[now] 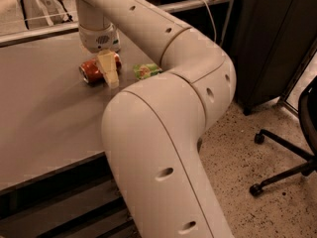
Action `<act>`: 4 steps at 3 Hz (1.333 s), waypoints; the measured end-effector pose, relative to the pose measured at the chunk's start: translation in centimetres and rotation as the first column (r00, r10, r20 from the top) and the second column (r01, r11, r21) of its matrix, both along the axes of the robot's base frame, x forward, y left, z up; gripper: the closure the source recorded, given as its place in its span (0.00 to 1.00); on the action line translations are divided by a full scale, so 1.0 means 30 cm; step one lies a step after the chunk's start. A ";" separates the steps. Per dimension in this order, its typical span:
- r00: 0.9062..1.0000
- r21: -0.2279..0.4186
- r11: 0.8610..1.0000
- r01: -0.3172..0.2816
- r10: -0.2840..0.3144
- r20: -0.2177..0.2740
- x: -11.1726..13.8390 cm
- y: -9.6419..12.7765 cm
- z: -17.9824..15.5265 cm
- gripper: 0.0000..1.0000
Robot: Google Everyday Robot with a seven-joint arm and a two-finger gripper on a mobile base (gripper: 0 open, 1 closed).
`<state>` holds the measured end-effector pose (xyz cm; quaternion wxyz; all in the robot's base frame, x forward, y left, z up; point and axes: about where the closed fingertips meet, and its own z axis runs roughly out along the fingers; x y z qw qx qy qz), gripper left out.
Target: Knock coke can over
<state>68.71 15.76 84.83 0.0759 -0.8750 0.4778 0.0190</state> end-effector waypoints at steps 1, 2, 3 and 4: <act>1.000 0.072 0.997 0.011 -0.011 0.009 0.013 -0.021 0.002 0.00; 0.998 0.183 0.981 0.067 -0.068 0.000 -0.009 -0.125 0.011 0.00; 0.990 0.303 0.943 0.140 -0.142 -0.015 -0.064 -0.283 0.009 0.00; 0.982 0.306 0.934 0.186 -0.188 -0.023 -0.058 -0.373 -0.024 0.00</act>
Offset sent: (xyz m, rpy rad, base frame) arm -0.0217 -0.1084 0.0005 0.3186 0.0100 -0.1721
